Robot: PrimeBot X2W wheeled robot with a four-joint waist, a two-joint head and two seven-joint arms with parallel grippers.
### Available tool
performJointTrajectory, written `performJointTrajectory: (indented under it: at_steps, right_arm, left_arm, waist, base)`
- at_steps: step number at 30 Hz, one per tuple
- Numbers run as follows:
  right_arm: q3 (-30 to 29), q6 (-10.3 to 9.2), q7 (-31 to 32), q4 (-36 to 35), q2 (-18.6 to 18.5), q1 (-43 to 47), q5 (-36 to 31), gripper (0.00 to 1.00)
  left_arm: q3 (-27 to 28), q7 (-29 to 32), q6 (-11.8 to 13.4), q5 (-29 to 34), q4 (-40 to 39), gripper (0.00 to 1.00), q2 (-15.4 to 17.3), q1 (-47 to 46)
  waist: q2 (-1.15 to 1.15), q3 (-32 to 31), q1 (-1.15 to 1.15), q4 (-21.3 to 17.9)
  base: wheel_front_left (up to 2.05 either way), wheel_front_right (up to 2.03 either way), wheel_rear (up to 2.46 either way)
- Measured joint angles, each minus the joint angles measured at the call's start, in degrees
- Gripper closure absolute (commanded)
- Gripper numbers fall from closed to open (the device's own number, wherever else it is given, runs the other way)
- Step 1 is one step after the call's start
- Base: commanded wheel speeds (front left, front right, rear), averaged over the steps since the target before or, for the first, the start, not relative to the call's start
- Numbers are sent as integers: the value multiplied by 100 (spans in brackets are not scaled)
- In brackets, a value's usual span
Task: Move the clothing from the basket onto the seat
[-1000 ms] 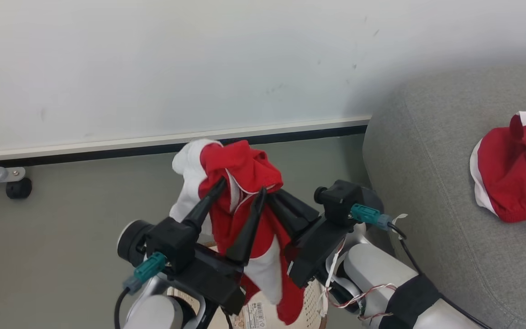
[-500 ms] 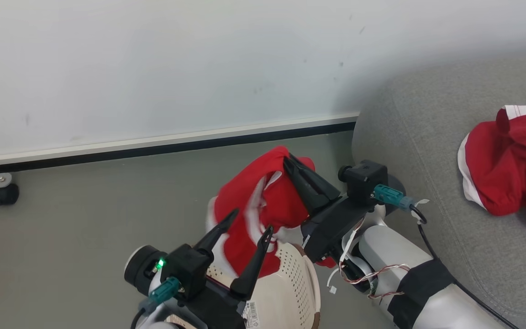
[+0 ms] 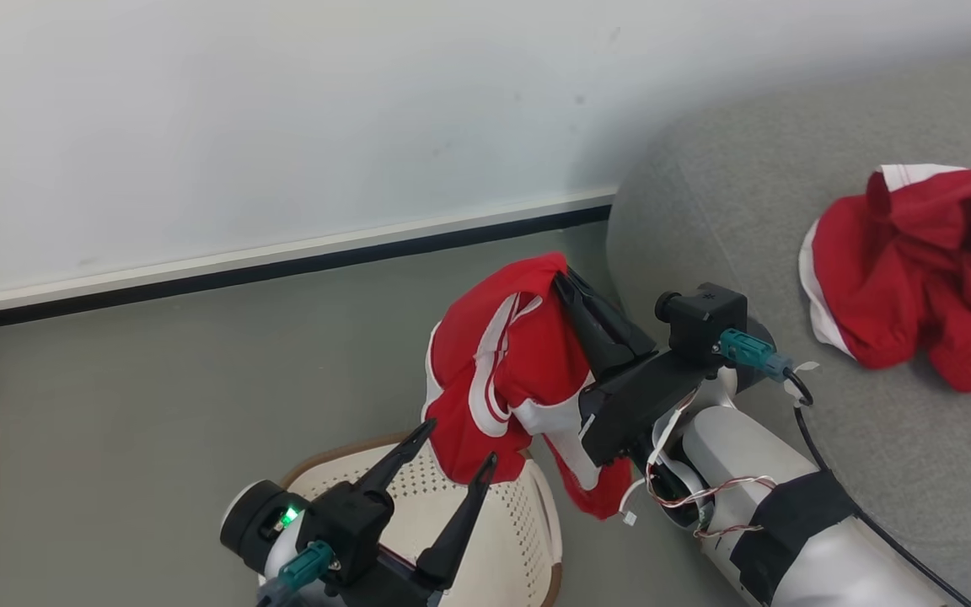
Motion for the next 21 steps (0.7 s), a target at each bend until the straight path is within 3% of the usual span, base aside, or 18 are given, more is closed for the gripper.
performJointTrajectory:
  at_steps: [21]
  right_arm:
    - [-339, -103, -5, -40, -99, 21, -8, 100]
  left_arm:
    - [38, 122, 5, 101, -275, 0, 186, -12]
  waist:
    - [0, 292, 0, -1145]
  base:
    - [0, 0, 0]
